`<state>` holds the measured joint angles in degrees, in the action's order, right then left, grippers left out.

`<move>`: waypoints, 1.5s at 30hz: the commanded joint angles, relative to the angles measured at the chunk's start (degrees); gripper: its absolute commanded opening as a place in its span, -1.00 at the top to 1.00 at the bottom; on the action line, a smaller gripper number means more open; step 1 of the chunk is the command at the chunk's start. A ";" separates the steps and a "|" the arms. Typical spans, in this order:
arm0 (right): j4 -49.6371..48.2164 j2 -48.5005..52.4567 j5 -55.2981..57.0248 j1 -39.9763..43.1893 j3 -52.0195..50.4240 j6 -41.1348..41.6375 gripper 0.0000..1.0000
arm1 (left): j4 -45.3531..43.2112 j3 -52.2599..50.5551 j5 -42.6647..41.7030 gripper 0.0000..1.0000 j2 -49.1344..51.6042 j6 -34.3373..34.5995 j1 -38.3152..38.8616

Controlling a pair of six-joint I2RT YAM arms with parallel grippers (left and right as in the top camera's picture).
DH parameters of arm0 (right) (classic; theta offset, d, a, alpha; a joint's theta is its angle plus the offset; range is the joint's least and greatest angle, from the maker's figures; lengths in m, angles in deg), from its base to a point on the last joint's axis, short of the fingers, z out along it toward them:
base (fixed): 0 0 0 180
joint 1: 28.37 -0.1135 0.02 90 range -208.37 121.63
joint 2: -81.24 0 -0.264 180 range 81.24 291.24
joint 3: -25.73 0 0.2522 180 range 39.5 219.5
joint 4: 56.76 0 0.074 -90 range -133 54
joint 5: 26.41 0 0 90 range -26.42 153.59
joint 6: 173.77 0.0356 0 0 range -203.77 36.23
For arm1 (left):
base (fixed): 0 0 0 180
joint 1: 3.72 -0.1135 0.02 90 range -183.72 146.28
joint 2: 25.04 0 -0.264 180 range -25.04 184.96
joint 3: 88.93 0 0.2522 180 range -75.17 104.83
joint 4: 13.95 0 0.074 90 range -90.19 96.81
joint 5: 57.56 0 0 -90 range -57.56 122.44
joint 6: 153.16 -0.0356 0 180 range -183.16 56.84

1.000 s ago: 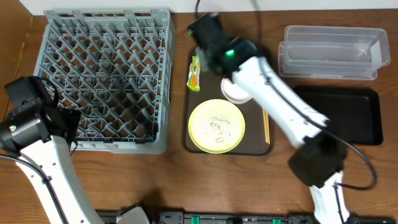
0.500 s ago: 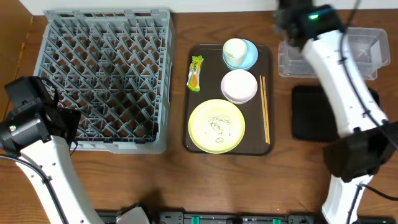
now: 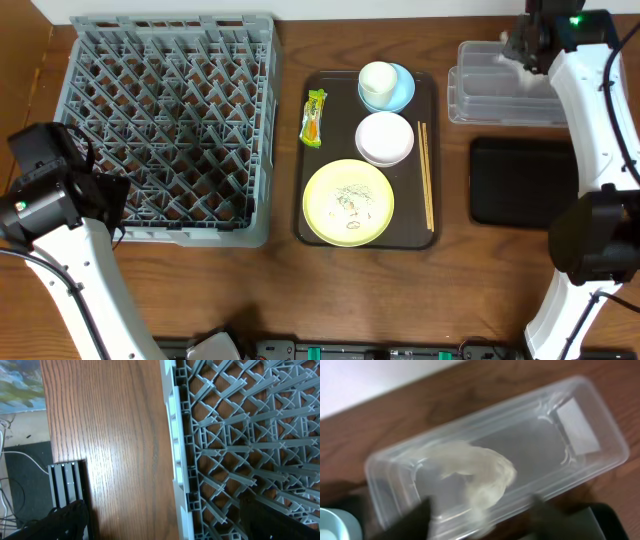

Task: Sort waste into correct bins and load items into the dishwasher
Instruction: 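Grasp the white tissue and carry it into the clear bin, then return the right gripper and grasp the yellow Pandan wrapper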

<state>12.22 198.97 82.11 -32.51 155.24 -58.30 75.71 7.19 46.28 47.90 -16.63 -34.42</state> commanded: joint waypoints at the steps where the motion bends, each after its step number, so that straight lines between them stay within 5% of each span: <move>1: -0.04 0.37 -1.46 0.11 -2.36 0.61 -0.81 | 0.17 0.59 0.55 -0.96 -0.37 0.31 -0.26; 5: 1.84 0.31 -4.76 -0.13 -2.80 -0.61 -0.79 | 0.15 0.57 0.57 -0.96 -0.37 0.31 -0.26; 11: -0.50 -2.14 -32.72 -2.27 -2.49 -13.68 -0.95 | 0.15 0.57 0.55 -0.96 -0.37 0.31 -0.26; 15: -5.11 -3.45 -45.05 -5.97 -2.49 -12.52 -0.60 | 0.15 0.57 0.57 -0.96 -0.37 0.31 -0.26; 18: -7.98 -3.23 -44.41 -11.02 -2.51 -10.51 -0.57 | 0.15 0.57 0.55 -0.96 -0.37 0.31 -0.26; 22: -10.64 -1.38 -30.45 -21.84 -2.54 -5.99 -0.62 | 0.17 0.57 0.55 -0.96 -0.37 0.31 -0.26; 30: -15.80 8.28 -19.54 -33.14 -2.54 6.80 -0.34 | 0.17 0.57 0.55 -0.96 -0.37 0.31 -0.26; 45: -23.47 21.99 -24.87 -34.71 -2.54 14.36 -0.18 | 0.15 0.57 0.55 -0.96 -0.37 0.31 -0.26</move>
<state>-10.29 218.65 58.44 -66.43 152.51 -46.84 75.71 7.19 46.28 47.90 -16.63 -34.42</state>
